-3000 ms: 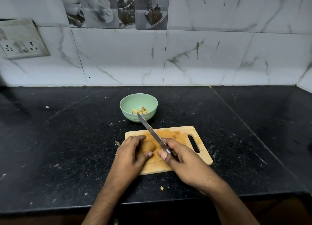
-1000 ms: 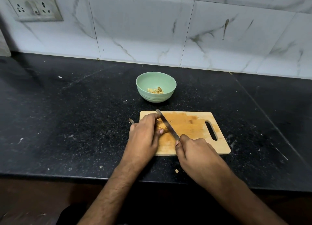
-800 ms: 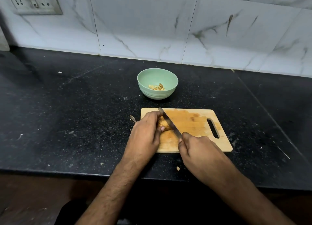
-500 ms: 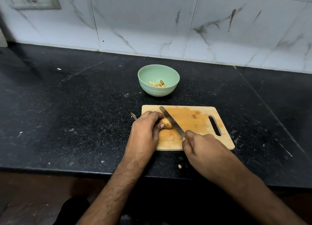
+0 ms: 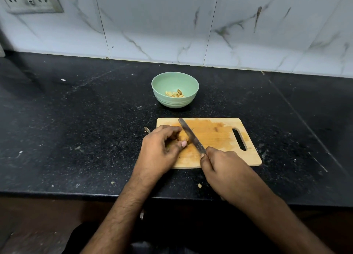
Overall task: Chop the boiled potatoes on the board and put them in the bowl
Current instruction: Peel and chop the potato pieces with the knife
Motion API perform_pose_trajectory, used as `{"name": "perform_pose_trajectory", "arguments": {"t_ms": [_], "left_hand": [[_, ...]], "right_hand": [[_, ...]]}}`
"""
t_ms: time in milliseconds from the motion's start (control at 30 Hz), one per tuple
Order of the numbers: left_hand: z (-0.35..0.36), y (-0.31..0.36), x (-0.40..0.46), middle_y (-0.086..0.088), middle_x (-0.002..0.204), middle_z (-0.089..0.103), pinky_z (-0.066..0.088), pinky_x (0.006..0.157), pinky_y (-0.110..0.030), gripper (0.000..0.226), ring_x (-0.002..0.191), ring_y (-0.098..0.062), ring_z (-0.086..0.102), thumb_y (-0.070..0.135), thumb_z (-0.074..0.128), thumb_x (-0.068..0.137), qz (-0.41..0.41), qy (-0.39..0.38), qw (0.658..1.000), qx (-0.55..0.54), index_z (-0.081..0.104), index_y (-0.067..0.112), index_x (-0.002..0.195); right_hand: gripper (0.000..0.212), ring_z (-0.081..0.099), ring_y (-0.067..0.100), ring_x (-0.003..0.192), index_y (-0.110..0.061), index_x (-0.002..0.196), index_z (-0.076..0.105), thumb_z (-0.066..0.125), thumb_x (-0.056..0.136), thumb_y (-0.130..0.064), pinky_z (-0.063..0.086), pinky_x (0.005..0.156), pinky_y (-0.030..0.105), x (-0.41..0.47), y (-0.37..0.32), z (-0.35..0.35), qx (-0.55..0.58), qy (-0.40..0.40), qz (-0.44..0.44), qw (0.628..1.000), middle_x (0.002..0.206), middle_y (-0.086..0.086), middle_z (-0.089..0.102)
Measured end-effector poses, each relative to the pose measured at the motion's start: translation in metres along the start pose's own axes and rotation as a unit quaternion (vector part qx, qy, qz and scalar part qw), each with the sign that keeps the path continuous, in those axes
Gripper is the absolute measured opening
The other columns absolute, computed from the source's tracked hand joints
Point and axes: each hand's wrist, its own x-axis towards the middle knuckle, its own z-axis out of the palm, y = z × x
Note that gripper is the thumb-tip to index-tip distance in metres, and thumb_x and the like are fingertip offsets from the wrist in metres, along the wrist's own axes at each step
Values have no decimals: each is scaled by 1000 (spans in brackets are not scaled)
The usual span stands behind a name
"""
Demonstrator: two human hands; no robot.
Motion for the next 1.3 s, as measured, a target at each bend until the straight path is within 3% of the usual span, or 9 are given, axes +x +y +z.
{"name": "perform_pose_trajectory", "arguments": {"t_ms": [133,333,433,567,767,933,1100,1300], "left_hand": [[0,4,0,16,103,65,47,90,-13,38,96,2,60,24,80,84,2,-3,1000,17,70,23,121],[1,7,-3,11,107,64,49,93,-20,35,99,-4,60,20,76,88,1,-2,1000,31,69,19,122],[3,7,-3,8,106,64,49,92,-24,32,99,-7,60,18,75,89,4,-2,999,36,68,17,120],[4,5,3,6,102,64,46,87,-16,28,96,-8,59,16,77,87,4,-11,999,35,70,14,114],[4,3,2,8,100,64,44,85,-9,26,95,-6,60,11,78,85,-3,-9,1000,14,71,16,109],[6,5,1,8,105,61,45,89,-19,26,97,-7,56,16,72,91,4,-12,999,39,65,15,116],[8,11,-1,7,104,57,45,94,-41,28,101,-15,52,22,62,96,18,-33,994,99,55,17,122],[12,13,-3,-2,125,54,37,97,-44,39,114,-20,46,31,46,101,41,-63,975,207,48,21,138]], "right_hand": [[27,56,14,54,-22,94,49,31,107,-38,48,53,31,0,-2,-3,4,-15,12,1000,76,2,61],[28,48,8,42,-21,104,51,29,108,-37,36,33,17,2,-8,-19,-40,-62,16,997,66,0,57],[20,47,10,45,-21,101,46,31,108,-33,36,37,20,5,-14,-19,-68,-70,12,995,70,1,56],[20,49,15,62,-18,116,50,36,106,-28,32,47,27,18,-18,-2,-82,-56,25,995,81,2,53],[30,50,15,54,-17,130,49,33,108,-29,40,43,28,34,-18,4,-43,-95,26,994,77,4,55],[28,48,12,50,-14,125,50,34,108,-30,42,43,26,3,-6,1,-55,-103,19,993,77,2,56],[30,49,11,50,-18,130,49,34,108,-32,43,42,24,-13,-3,-10,-59,-132,50,988,76,1,56],[31,51,12,31,-20,132,46,33,107,-35,48,38,24,-25,-1,-21,-35,-160,83,983,73,9,63]]}}
